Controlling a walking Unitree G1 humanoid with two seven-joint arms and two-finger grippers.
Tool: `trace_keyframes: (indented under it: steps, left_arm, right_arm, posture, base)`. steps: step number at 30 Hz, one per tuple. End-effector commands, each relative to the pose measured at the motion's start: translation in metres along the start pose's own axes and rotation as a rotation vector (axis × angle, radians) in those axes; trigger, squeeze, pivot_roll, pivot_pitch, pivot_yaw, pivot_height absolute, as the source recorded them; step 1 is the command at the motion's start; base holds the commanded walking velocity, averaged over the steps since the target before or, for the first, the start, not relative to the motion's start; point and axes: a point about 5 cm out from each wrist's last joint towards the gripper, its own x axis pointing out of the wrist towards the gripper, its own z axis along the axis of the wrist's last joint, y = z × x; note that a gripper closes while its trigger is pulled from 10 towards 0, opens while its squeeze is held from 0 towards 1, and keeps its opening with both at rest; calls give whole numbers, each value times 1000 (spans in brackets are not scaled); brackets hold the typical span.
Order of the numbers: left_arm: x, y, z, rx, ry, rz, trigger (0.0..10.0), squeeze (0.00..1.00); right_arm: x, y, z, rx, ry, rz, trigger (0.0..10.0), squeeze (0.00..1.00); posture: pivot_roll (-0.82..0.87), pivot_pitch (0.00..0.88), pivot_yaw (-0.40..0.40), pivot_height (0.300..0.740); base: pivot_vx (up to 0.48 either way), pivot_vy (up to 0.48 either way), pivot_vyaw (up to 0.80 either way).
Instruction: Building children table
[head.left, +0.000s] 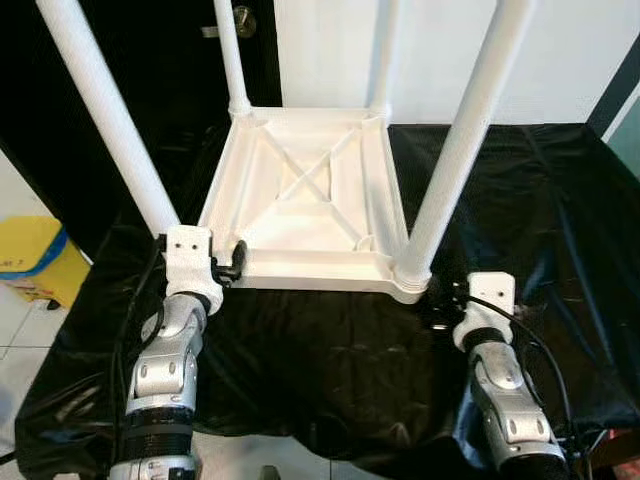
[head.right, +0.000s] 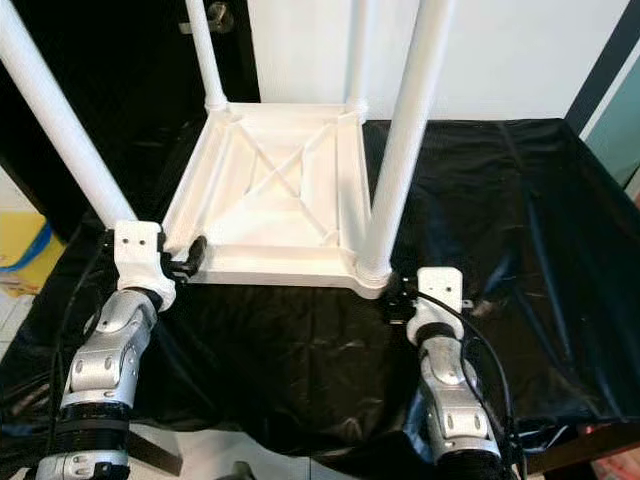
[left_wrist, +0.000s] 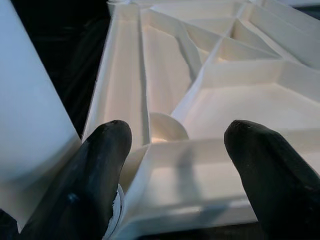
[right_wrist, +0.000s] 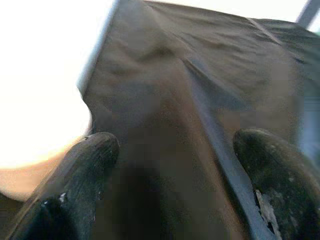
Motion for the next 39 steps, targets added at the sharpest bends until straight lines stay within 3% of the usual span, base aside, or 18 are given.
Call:
trace_keyframes:
  steps: [1,9,11,13,14,20,21,25,29,32,39]
  left_arm:
    - [-4,-12,-3,3,22,-112,10000,0]
    - [-23,-41,-1,51,16,-403,10000,0]
    - [-31,-51,-1,64,16,-499,10000,0]
    - [-34,-53,0,69,15,-525,10000,0]
    - [-36,-54,1,66,15,-547,10000,0]
    - [-44,-54,12,66,-9,-611,10000,0]
    - [-47,-54,16,74,-21,-638,10000,0]
    - [-53,-54,22,83,-29,-700,10000,0]
    - [-55,-54,24,96,-34,-716,10000,0]
    - [-57,-57,31,90,-54,-752,10000,0]
    - [-63,-65,40,84,-89,-838,10000,0]
  right_arm:
    - [-5,-8,-6,-35,33,-54,10000,0]
    - [-22,-15,-16,-69,66,-52,10000,0]
    - [-30,-16,-15,-74,47,7,10000,0]
    - [-33,-15,-13,-67,31,42,10000,0]
    - [-36,-14,-8,-52,8,83,10000,1000]
    - [-46,-8,20,-1,-122,239,10000,1000]
    - [-50,-7,31,23,-166,304,10000,0]
    - [-59,-5,50,44,-227,451,10000,0]
    - [-62,-5,60,29,-261,509,10000,0]
    - [-56,-2,82,36,-318,540,10000,0]
    - [-44,15,104,88,-372,566,10000,0]
  posture:
    - [-21,63,2,740]
    - [-24,64,8,740]
    - [-27,63,13,740]
    - [-27,63,13,740]
    - [-30,63,16,740]
    - [-33,66,19,740]
    - [-36,68,22,740]
    - [-40,67,29,740]
    - [-44,67,33,740]
    - [-48,61,34,740]
    - [-45,53,32,740]
  base:
    - [0,0,0]
    - [0,0,0]
    - [0,0,0]
    - [0,0,0]
    - [0,0,0]
    - [0,0,0]
    - [0,0,0]
    - [0,0,0]
    - [0,0,0]
    - [0,0,0]
    - [0,0,0]
